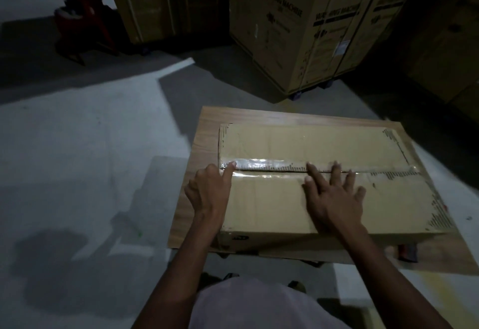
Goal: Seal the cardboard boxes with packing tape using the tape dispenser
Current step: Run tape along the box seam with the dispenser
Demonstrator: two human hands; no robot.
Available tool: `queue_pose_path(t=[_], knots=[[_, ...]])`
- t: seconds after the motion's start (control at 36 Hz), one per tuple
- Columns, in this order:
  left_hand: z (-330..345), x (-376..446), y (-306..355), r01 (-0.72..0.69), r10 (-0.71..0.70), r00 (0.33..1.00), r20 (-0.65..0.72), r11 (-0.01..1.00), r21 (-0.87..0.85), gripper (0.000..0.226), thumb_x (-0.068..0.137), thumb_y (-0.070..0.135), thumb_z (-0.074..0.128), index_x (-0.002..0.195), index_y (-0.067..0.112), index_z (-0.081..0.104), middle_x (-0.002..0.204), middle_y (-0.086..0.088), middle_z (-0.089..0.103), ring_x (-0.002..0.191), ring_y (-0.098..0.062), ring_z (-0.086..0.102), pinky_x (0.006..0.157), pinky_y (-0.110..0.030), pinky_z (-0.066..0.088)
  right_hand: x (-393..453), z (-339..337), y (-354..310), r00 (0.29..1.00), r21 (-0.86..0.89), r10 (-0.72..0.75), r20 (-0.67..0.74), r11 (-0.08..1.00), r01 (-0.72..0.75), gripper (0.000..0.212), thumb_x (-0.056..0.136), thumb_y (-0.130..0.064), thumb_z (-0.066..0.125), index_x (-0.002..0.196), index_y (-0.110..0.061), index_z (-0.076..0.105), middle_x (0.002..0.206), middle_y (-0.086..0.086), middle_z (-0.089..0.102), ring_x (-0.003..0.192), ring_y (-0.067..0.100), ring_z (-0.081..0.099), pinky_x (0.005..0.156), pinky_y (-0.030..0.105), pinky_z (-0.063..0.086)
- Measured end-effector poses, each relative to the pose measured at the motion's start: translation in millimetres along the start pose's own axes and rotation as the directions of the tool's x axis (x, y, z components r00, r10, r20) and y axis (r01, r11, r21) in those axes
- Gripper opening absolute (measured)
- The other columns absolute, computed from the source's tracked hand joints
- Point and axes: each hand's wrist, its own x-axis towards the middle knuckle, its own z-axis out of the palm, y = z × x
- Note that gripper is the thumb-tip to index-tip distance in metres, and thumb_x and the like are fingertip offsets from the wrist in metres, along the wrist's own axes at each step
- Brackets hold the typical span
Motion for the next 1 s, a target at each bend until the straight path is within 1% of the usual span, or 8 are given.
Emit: queue_pose_path(t=[0.17, 0.31, 0.39, 0.47, 0.61, 0.72, 0.89, 1.0], knots=[[-7.6, -12.2, 9.7, -0.155, 0.165, 0.985, -0.054, 0.976, 0.150, 0.039, 0.101, 0.044, 0.059, 0.095, 0.006, 0.068, 0.088, -0.014, 0.071, 0.075, -0.033, 0.067, 0.058, -0.033, 0.044, 2.4, -3.1, 13.4, 0.997, 0.032, -0.071, 0.018, 0.997, 0.071, 0.064, 0.102, -0.070, 0.006, 0.163, -0.053, 0.002, 0.176, 0.007, -0.008, 0.160, 0.040, -0.013, 0.124, 0.067, -0.005], [-5.8, -39.5, 27.9, -0.080, 0.082, 0.997, -0.005, 0.985, 0.154, 0.030, 0.102, 0.030, 0.055, 0.118, 0.006, 0.066, 0.115, -0.017, 0.067, 0.097, -0.034, 0.064, 0.077, -0.041, 0.047, -2.8, -18.1, 33.1, 0.985, 0.226, -0.172, -0.028, 0.958, 0.174, 0.057, 0.108, -0.056, 0.032, 0.149, -0.021, 0.052, 0.164, 0.013, 0.038, 0.154, 0.041, 0.027, 0.123, 0.063, 0.019], [-3.4, -68.4, 44.0, -0.072, 0.065, 0.997, 0.036, 0.974, 0.216, 0.036, 0.100, 0.034, 0.057, 0.125, 0.009, 0.066, 0.134, -0.013, 0.062, 0.117, -0.034, 0.056, 0.093, -0.045, 0.042, -21.1, -29.1, 56.7, 0.956, 0.516, -0.207, -0.208, 0.807, 0.288, 0.047, 0.103, -0.051, 0.046, 0.132, -0.021, 0.068, 0.118, -0.003, 0.073, 0.112, 0.021, 0.068, 0.091, 0.038, 0.056], [2.4, -98.1, 65.9, -0.133, 0.130, 0.991, 0.034, 0.984, 0.118, 0.033, 0.093, 0.025, 0.071, 0.118, 0.005, 0.072, 0.130, -0.017, 0.067, 0.118, -0.036, 0.060, 0.098, -0.050, 0.043, -36.0, -38.4, 88.6, 0.924, 0.625, -0.141, -0.356, 0.699, 0.348, 0.018, 0.106, -0.033, 0.062, 0.121, -0.031, 0.072, 0.090, -0.035, 0.071, 0.092, -0.012, 0.068, 0.073, 0.005, 0.049], [17.4, -124.9, 114.2, -0.416, 0.421, 0.907, -0.007, 0.894, -0.165, 0.024, 0.088, 0.016, 0.075, 0.107, 0.000, 0.077, 0.106, -0.014, 0.076, 0.093, -0.030, 0.074, 0.081, -0.045, 0.059, -41.7, -48.1, 145.0, 0.919, 0.761, 0.056, -0.390, 0.582, 0.287, 0.017, 0.104, -0.020, 0.062, 0.113, -0.019, 0.077, 0.091, -0.014, 0.076, 0.084, 0.004, 0.075, 0.069, 0.026, 0.063], [27.4, -134.5, 158.9, -0.496, 0.512, 0.859, 0.013, 0.838, -0.227, 0.022, 0.089, 0.021, 0.078, 0.106, 0.007, 0.079, 0.085, -0.008, 0.078, 0.072, -0.027, 0.072, 0.072, -0.035, 0.056, -36.2, -61.5, 180.1, 0.879, 0.758, 0.130, -0.458, 0.573, 0.311, 0.014, 0.105, -0.013, 0.061, 0.111, -0.019, 0.072, 0.087, -0.014, 0.073, 0.075, 0.001, 0.074, 0.061, 0.013, 0.058], [51.5, -148.2, 226.0, -0.570, 0.616, 0.786, 0.055, 0.756, -0.322, 0.025, 0.096, 0.029, 0.065, 0.109, 0.012, 0.079, 0.084, -0.005, 0.077, 0.072, -0.026, 0.070, 0.074, -0.038, 0.055, -21.6, -70.4, 250.4, 0.809, 0.656, 0.213, -0.548, 0.710, 0.257, 0.018, 0.106, -0.016, 0.061, 0.109, -0.017, 0.078, 0.089, -0.009, 0.073, 0.082, -0.002, 0.071, 0.071, 0.014, 0.053], [69.8, -161.5, 260.3, -0.600, 0.661, 0.745, 0.089, 0.722, -0.346, 0.022, 0.096, 0.025, 0.069, 0.113, 0.013, 0.078, 0.089, -0.004, 0.077, 0.078, -0.026, 0.070, 0.073, -0.039, 0.056, -11.5, -47.3, 284.8, 0.770, 0.765, 0.460, -0.443, 0.642, 0.056, 0.019, 0.100, -0.015, 0.059, 0.105, -0.025, 0.074, 0.087, -0.003, 0.073, 0.084, 0.016, 0.071, 0.073, 0.027, 0.052]])
